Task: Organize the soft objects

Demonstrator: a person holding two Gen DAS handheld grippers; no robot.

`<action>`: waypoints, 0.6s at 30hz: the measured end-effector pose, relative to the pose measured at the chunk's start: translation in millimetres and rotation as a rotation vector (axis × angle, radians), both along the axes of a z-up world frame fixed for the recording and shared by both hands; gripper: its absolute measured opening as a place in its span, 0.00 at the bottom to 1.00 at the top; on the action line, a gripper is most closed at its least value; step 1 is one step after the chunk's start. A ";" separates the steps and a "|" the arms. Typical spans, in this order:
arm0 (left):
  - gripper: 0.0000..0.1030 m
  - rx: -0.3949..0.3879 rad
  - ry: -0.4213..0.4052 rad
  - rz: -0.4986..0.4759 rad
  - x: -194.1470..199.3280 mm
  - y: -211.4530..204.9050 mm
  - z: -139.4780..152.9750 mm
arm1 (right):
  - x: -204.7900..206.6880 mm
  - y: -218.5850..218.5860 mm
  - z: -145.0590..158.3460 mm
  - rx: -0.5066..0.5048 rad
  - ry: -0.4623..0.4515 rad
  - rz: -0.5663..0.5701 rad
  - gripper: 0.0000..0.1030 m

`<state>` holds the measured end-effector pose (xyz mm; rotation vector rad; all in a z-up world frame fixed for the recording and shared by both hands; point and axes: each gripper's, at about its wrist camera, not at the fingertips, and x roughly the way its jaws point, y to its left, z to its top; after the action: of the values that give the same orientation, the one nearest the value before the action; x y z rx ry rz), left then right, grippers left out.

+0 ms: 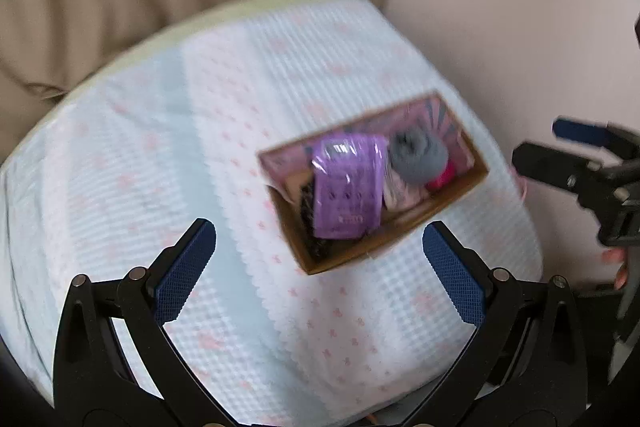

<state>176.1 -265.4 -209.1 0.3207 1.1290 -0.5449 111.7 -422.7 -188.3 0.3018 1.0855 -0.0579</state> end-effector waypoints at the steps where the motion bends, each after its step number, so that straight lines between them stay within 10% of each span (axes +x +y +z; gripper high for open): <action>1: 1.00 -0.023 -0.023 0.022 -5.1 10.8 15.9 | -3.1 6.9 12.8 -0.009 -0.024 0.007 1.00; 10: 1.00 -0.223 -0.289 0.251 -49.8 121.8 151.8 | -32.6 81.3 136.8 -0.118 -0.293 0.051 1.00; 18: 1.00 -0.245 -0.478 0.391 -86.9 192.3 207.6 | -53.7 132.0 175.3 -0.185 -0.410 0.067 1.00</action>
<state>89.2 -73.1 -1.5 0.0080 0.6276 -0.2346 58.1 -290.7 -12.9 0.1030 0.6769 -0.0343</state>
